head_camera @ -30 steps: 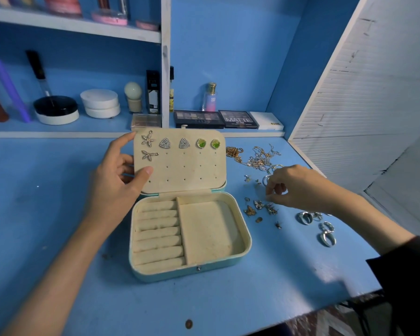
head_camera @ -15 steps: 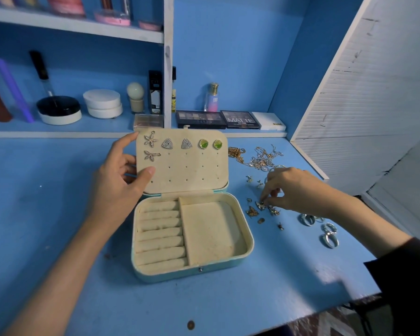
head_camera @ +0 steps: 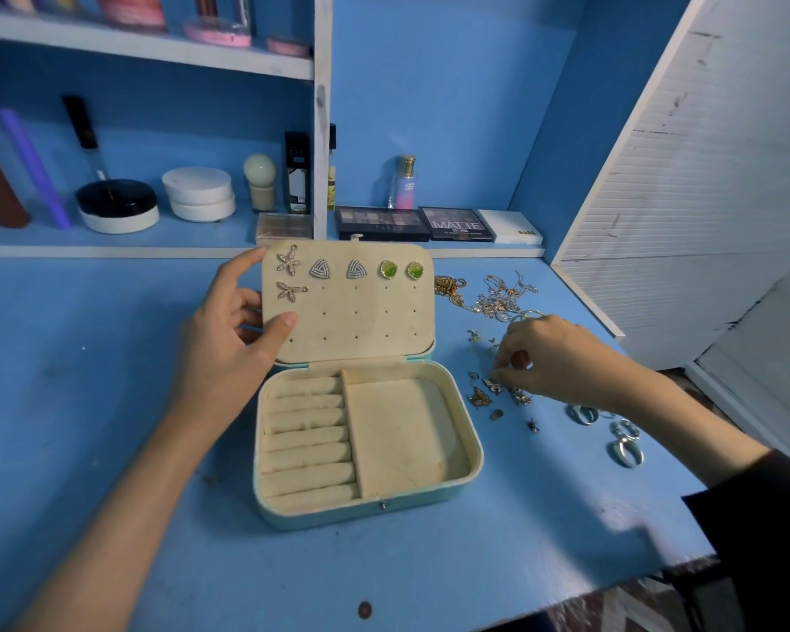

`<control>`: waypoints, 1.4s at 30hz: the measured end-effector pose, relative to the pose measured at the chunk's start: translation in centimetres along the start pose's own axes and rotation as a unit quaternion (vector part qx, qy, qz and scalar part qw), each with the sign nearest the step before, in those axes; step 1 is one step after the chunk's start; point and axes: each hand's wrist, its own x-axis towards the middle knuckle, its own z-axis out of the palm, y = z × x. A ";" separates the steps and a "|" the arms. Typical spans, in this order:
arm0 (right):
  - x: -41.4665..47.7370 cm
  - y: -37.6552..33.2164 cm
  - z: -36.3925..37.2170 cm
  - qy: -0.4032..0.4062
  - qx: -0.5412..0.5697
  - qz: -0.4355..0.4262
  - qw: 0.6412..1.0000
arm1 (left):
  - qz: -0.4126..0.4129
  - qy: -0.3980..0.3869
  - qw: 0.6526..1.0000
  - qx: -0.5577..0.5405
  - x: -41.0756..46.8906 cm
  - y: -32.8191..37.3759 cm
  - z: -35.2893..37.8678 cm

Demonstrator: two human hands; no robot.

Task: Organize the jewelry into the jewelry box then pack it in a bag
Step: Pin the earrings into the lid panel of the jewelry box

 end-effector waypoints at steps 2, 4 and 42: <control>0.2 -0.1 0.0 0.000 0.008 0.004 1.000 | -0.001 -0.002 1.000 0.000 0.0 0.0 0.0; 0.4 -0.3 0.0 0.002 0.016 0.006 1.000 | -0.002 -0.004 1.000 -0.002 0.0 0.0 -0.1; 2.5 -7.3 -3.1 0.128 0.221 -0.111 0.960 | 0.011 0.011 1.000 0.009 -0.2 0.4 -0.1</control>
